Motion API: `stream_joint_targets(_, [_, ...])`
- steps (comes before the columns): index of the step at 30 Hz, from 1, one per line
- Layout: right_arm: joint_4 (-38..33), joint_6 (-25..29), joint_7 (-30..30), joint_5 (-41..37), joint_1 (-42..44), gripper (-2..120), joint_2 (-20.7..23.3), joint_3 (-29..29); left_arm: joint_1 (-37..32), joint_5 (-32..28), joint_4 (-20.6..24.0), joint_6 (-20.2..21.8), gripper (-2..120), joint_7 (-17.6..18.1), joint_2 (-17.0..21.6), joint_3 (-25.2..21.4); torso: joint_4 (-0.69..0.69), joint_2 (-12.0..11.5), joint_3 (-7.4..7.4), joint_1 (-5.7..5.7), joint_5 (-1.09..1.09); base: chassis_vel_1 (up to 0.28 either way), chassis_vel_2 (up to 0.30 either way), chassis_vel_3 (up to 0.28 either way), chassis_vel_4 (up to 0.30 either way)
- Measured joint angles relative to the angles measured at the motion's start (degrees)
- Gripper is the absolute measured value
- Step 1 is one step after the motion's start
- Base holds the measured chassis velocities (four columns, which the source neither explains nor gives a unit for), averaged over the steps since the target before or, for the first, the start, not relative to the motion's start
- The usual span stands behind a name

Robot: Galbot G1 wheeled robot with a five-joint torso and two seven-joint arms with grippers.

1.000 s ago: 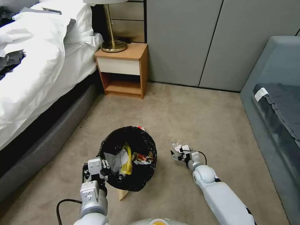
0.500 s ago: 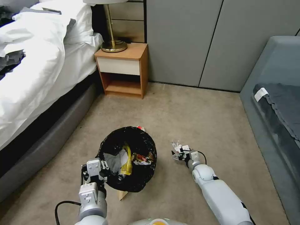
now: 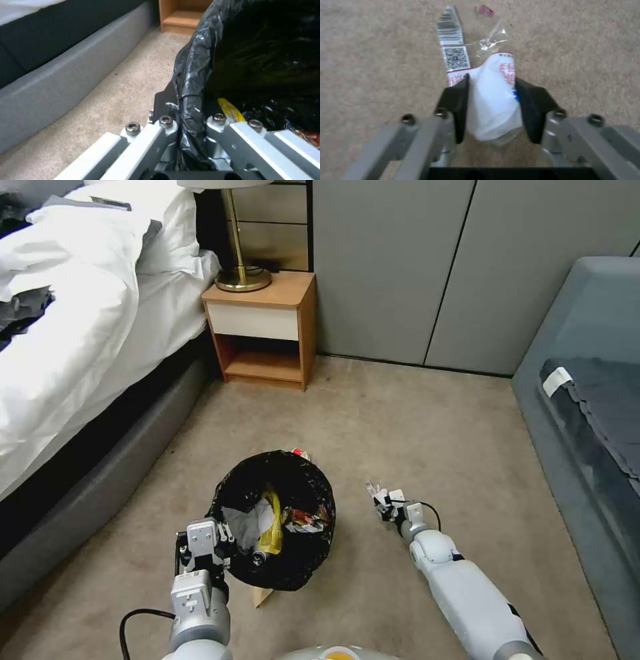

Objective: Pick up the trash bin, then pick up the garbage from the floor and place it into the trash bin.

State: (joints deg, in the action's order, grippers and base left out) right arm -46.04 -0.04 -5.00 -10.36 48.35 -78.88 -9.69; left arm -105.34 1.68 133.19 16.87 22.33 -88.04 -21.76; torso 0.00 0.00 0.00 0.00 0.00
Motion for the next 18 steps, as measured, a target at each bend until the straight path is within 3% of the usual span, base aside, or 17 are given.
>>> stream_joint_targets(8, [2.89, 2.01, -0.01, 0.48, -0.75, 1, -0.54, -0.48, -0.15, 0.02, 0.0, 0.0, 3, 0.05, -0.02, -0.05, 0.0, 0.0, 0.0, 0.0, 0.0, 0.0, 0.0, 0.0, 0.0])
stream_joint_targets(18, [1.24, 3.2, -0.07, -0.36, -0.12, 0, -0.08, -0.65, 0.02, 0.4, 0.03, 0.12, 3, 0.05, -0.2, 0.26, 0.0, 0.0, 0.0, 0.0, 0.0, 0.0, 0.0, 0.0, 0.0])
